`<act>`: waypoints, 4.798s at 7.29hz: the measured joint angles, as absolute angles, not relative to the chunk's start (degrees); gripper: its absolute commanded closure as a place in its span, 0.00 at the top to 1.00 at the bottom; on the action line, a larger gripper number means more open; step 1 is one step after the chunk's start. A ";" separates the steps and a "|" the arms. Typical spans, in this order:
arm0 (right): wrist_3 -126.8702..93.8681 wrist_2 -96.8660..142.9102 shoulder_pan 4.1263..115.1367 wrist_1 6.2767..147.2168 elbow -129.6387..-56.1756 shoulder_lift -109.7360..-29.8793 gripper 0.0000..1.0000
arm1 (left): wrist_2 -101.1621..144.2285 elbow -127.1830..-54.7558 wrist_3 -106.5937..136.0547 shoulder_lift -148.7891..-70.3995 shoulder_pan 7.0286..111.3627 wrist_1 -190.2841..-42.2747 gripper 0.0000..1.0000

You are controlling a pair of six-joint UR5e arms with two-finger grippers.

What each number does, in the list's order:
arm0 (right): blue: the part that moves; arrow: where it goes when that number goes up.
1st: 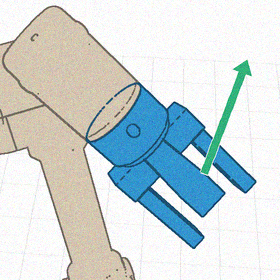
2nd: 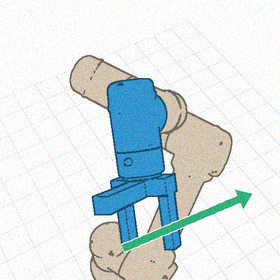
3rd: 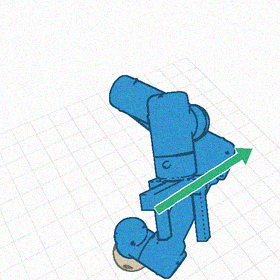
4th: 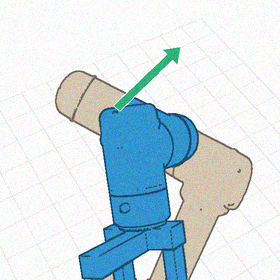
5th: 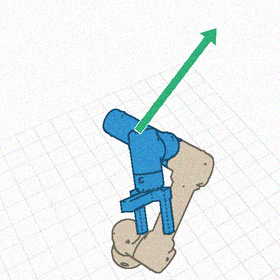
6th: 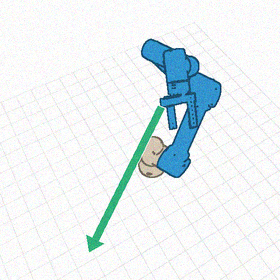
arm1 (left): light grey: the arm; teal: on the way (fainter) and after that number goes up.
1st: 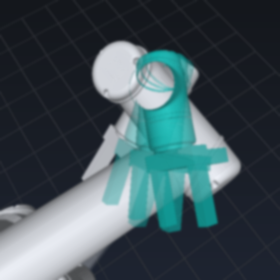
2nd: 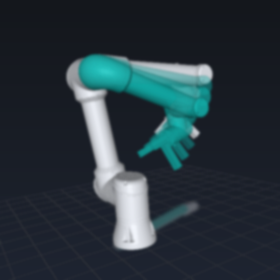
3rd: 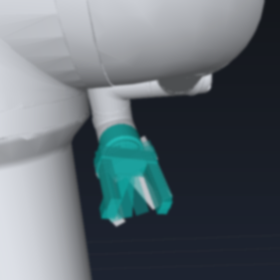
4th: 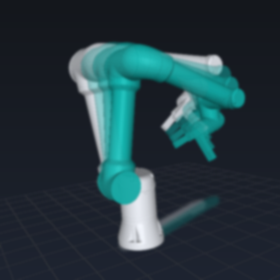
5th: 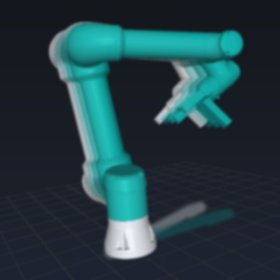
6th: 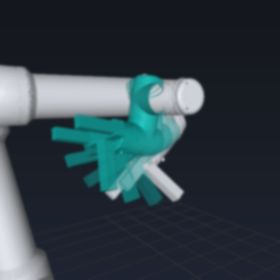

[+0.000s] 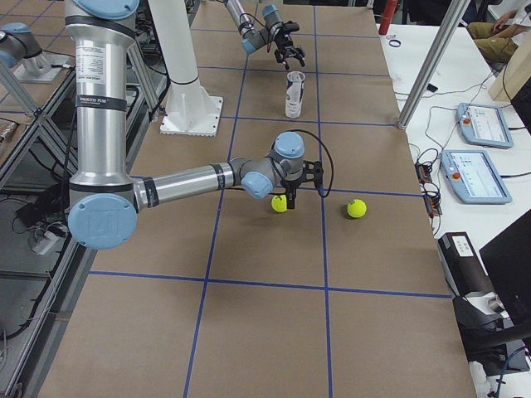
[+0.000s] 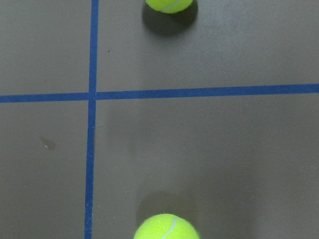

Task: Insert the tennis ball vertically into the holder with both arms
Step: 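Reach the right gripper down to the nearer yellow tennis ball and grasp it, then lift the ball with the right gripper while the left gripper grasps the can's side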

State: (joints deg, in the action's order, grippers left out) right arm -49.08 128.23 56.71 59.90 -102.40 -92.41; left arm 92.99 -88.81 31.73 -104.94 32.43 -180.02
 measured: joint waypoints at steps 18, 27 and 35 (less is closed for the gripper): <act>-47.22 129.06 55.57 69.34 -100.83 -81.81 0.00 | 93.07 -85.21 31.04 -105.12 30.46 -180.47 0.99; -47.74 131.03 55.45 78.92 -103.77 -70.87 0.00 | 92.41 -81.48 22.71 -111.61 24.82 -177.13 0.95; -48.22 130.96 53.71 81.49 -103.41 -66.72 0.00 | 89.85 -78.23 21.88 -115.84 24.79 -177.05 0.98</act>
